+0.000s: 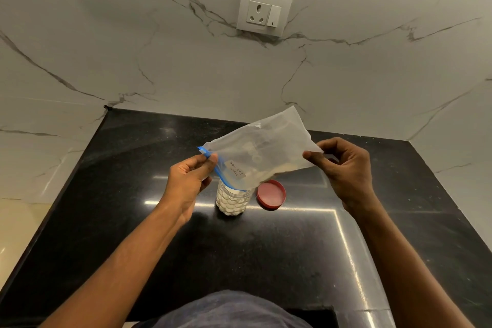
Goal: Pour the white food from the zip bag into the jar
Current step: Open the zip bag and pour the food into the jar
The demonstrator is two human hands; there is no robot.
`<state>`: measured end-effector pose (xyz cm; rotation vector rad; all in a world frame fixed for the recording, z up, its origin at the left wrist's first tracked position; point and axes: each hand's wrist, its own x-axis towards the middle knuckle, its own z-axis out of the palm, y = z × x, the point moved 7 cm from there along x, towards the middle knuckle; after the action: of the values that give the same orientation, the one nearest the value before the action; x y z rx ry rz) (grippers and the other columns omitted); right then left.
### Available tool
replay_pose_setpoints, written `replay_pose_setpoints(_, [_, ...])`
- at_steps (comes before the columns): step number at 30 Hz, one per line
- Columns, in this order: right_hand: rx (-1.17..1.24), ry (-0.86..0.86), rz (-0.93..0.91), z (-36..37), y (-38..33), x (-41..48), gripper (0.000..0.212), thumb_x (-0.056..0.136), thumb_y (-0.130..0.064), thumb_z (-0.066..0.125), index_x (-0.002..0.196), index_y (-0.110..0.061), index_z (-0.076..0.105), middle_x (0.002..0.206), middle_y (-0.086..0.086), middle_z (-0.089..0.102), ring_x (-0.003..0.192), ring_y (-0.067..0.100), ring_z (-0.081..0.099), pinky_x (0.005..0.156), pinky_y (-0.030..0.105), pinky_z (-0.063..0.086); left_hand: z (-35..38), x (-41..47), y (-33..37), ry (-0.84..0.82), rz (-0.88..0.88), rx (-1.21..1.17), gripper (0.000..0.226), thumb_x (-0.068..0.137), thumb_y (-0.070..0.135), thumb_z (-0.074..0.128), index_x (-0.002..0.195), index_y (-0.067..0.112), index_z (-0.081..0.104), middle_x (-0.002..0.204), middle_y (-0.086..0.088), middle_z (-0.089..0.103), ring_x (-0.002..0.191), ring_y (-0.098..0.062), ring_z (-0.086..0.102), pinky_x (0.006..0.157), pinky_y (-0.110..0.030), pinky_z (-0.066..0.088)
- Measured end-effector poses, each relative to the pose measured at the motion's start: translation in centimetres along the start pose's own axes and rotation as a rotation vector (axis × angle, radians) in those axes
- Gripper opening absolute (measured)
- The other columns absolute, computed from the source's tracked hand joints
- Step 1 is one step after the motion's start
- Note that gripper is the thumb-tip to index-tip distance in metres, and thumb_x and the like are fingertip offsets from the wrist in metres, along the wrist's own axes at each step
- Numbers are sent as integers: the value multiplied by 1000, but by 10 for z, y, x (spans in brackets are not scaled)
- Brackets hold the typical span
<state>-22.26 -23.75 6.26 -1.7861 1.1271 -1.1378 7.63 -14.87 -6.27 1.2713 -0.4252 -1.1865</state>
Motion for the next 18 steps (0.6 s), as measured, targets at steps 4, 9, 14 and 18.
replay_pose_setpoints(4, [-1,11,-69,5,-10,-3,16,89,-12,79,96,-26,75,93,-1,77,89,20,76,79,31,65,-3,0,-2,18,-9,11,13,91,27,78,103,25,82,100,4,84,105,-18,75,87,-37,55])
replay_pose_setpoints(9, [-33,45,-121,5,-21,-3,19,89,-10,79,97,-26,73,97,1,76,89,20,76,78,27,64,0,-1,-1,12,-2,6,15,91,28,79,105,24,82,101,5,84,104,-17,75,85,-36,55])
replay_pose_setpoints(14, [-71,46,-111,7,-20,0,13,89,-10,80,99,-16,74,98,2,77,88,20,76,78,31,65,1,-3,2,6,8,-2,12,91,28,79,102,26,82,100,5,84,102,-15,75,82,-34,56])
replay_pose_setpoints(18, [-102,34,-111,5,-19,1,12,89,-14,81,99,-14,75,98,-1,77,87,19,76,77,34,66,0,-4,2,12,7,-7,10,91,27,78,101,25,82,100,4,84,101,-15,76,82,-34,56])
